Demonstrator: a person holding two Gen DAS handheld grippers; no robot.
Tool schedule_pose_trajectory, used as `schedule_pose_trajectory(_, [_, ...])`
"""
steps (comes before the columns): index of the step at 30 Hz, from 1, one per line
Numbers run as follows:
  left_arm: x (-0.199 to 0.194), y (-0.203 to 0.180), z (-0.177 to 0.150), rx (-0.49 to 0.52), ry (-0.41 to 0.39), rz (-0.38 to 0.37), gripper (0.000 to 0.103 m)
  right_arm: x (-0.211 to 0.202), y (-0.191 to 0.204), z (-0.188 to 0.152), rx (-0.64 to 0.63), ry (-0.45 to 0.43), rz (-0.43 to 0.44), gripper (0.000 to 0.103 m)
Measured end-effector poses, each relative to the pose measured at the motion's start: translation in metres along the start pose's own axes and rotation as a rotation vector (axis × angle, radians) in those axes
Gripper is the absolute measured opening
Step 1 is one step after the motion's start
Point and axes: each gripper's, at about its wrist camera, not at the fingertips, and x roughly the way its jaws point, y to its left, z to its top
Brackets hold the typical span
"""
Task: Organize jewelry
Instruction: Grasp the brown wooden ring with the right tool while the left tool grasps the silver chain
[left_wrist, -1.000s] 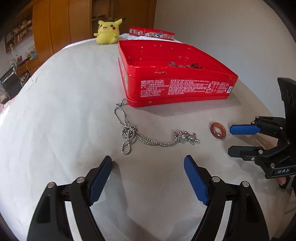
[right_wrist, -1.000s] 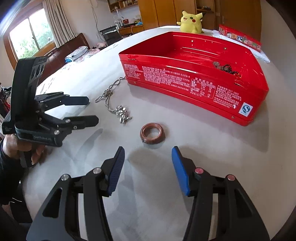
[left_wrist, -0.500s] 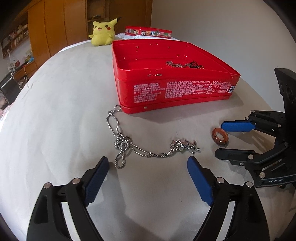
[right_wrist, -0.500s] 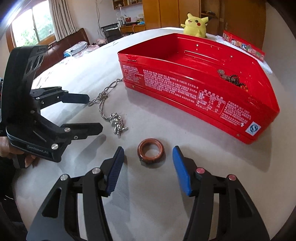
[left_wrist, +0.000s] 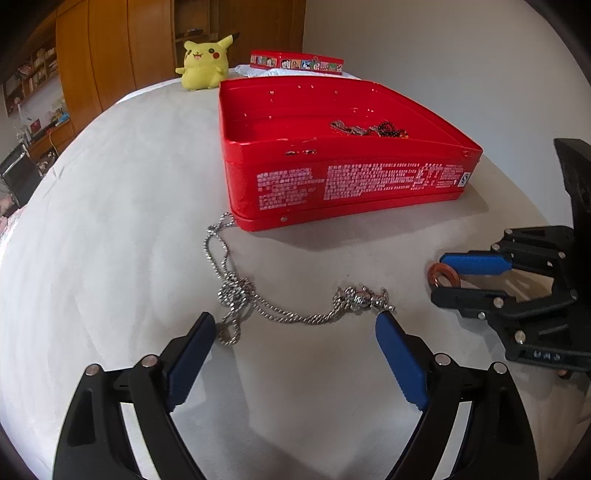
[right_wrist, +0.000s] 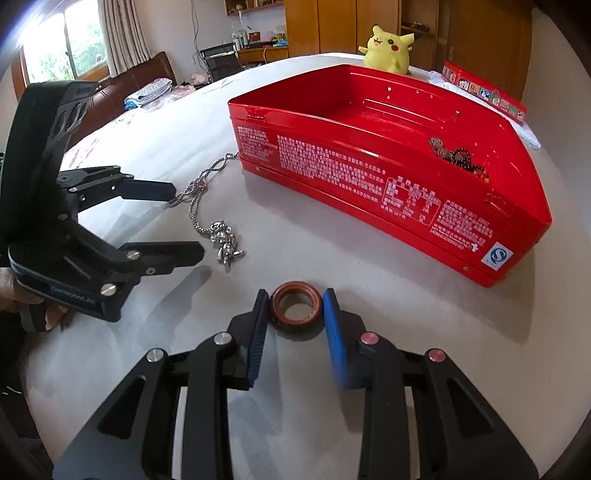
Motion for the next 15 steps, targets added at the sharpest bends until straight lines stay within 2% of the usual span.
schedule_pose_trajectory(5, [0.012, -0.010, 0.009, 0.031, 0.022, 0.032, 0.094, -0.001, -0.003, -0.001, 0.016, -0.004, 0.017, 0.028])
schedule_pose_trajectory(10, [0.020, -0.014, 0.018, 0.042, 0.025, 0.042, 0.094, -0.001, -0.005, -0.001, 0.019, -0.002, 0.031, 0.028])
schedule_pose_trajectory(12, [0.021, -0.015, 0.021, 0.047, 0.019, 0.044, 0.089, -0.001, -0.005, 0.000, 0.018, -0.002, 0.034, 0.028])
schedule_pose_trajectory(15, [0.021, -0.015, 0.024, 0.051, 0.009, 0.043, 0.073, -0.002, -0.005, -0.001, 0.017, -0.002, 0.037, 0.028])
